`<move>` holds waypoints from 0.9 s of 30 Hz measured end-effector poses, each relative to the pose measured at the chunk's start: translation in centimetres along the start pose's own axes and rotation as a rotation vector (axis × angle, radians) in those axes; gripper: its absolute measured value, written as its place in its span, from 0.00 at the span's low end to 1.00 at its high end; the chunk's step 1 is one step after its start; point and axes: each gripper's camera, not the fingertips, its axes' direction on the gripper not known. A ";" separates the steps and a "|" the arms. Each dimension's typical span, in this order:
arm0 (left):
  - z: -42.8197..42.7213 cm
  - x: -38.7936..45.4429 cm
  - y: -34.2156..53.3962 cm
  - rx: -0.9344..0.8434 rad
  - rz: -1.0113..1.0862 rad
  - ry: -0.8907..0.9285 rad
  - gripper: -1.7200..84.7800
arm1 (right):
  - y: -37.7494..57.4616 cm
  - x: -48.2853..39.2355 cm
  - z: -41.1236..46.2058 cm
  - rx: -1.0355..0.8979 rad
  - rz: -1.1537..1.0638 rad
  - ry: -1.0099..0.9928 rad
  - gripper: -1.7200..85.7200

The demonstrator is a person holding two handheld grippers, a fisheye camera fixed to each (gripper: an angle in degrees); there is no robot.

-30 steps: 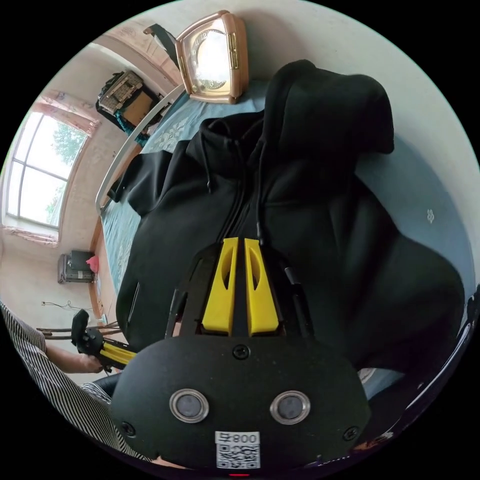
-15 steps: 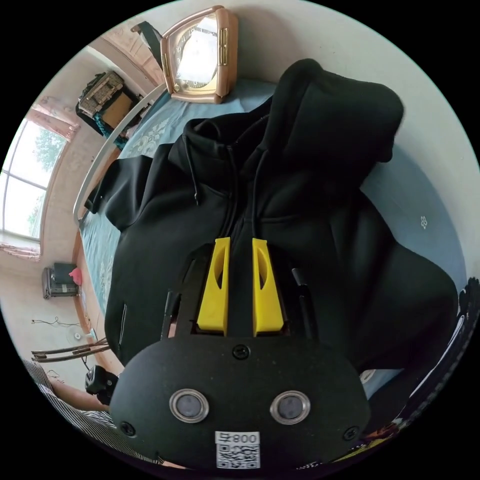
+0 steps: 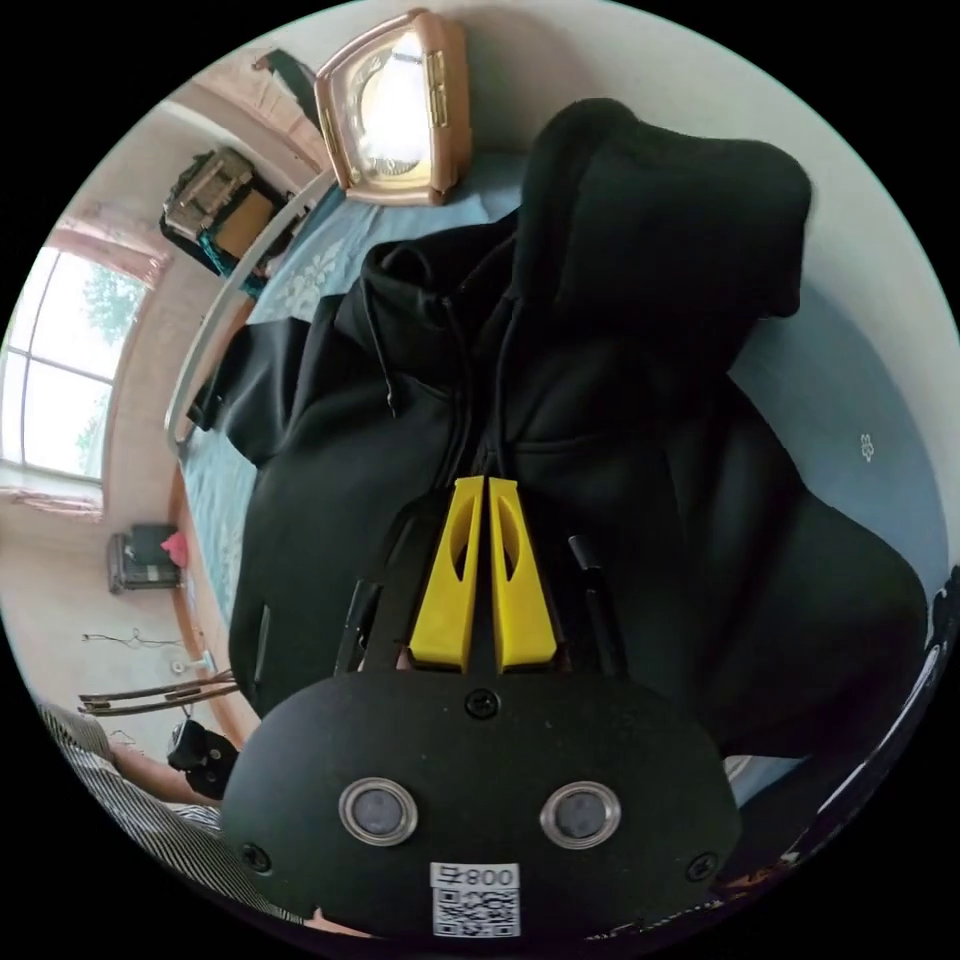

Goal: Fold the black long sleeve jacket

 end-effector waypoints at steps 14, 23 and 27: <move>-3.4 3.3 3.7 0.049 0.066 0.040 0.02 | 7.5 8.9 -10.2 0.382 0.131 -0.565 0.02; -3.6 1.5 4.8 0.064 -0.023 -0.016 0.02 | 4.8 7.1 -3.3 0.257 0.128 -0.631 0.02; -2.4 -0.3 4.6 0.106 -0.108 -0.055 0.05 | 2.5 8.4 1.7 0.195 0.263 -0.531 0.02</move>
